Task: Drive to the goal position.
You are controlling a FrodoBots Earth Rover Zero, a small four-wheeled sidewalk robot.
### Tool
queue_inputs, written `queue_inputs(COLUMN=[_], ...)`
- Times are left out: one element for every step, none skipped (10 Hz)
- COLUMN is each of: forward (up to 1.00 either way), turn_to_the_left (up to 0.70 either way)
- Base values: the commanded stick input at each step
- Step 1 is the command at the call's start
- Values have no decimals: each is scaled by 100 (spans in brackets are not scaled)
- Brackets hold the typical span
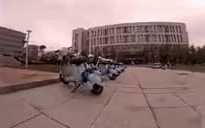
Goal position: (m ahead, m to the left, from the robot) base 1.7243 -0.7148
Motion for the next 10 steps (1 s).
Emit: queue_inputs(forward=[70,70,70,70,70,70,70,70,70,70], turn_to_the_left=[-35,-35,-35,-35,-35,-35,-35,-35,-35,-35])
